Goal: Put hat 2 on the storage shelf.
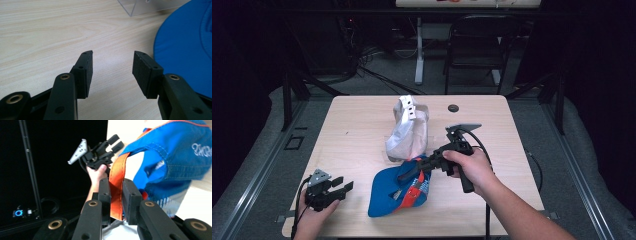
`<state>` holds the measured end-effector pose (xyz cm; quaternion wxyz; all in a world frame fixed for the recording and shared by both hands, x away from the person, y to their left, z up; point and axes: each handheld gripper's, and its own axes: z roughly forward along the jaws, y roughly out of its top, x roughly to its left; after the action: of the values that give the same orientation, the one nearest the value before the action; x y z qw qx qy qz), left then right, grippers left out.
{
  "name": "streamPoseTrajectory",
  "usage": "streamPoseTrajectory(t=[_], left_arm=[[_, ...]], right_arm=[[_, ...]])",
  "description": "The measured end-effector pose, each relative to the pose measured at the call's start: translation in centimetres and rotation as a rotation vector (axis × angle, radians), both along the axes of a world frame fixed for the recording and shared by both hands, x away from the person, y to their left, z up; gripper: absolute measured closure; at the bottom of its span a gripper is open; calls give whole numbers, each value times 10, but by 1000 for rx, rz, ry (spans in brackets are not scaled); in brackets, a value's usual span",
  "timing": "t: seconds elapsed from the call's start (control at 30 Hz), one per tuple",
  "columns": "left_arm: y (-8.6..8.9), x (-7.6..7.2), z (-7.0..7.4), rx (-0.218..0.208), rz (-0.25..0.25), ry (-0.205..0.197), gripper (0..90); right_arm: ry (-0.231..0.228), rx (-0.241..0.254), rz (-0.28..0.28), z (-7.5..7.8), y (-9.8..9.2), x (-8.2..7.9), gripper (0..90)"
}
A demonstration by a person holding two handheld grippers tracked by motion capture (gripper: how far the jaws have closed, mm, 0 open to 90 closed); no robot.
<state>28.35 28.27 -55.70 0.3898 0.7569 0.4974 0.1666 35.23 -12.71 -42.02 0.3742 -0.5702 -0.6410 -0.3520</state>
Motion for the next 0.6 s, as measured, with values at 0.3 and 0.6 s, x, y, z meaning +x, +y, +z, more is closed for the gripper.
streamPoseTrajectory(t=[0.3,0.6], left_arm=[[0,-1,1,3,1,3,515],[-1,-1,1,3,3,-9,514]], right_arm=[[-10,41,-48,23,-9,-1,787],[-46,47,-96,56,-28,-6,788]])
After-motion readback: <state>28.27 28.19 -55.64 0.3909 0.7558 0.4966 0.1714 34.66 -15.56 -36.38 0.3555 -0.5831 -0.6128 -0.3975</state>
